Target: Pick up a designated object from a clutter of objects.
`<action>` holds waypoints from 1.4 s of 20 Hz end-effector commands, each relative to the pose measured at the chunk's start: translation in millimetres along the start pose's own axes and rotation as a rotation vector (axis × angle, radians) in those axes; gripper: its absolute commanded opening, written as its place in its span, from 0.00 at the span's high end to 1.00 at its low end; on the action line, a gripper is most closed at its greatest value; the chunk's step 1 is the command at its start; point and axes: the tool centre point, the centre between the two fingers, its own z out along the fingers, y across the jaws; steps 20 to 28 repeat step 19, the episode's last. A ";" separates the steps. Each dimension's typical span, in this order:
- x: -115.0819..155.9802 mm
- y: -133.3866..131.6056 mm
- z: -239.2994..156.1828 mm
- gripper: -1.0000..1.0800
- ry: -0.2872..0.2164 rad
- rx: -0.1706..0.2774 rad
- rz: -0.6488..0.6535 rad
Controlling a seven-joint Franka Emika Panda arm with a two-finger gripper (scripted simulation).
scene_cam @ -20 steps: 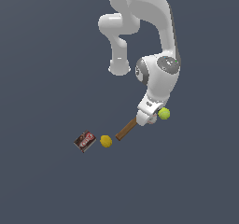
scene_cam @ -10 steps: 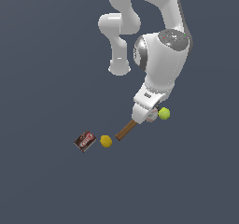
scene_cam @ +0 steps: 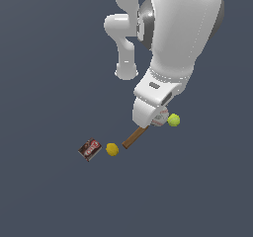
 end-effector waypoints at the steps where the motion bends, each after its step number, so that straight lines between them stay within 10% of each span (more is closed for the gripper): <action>1: 2.0 10.6 -20.0 1.00 0.000 -0.001 0.000; 28: 9.7 41.5 -71.2 1.00 -0.001 -0.002 0.001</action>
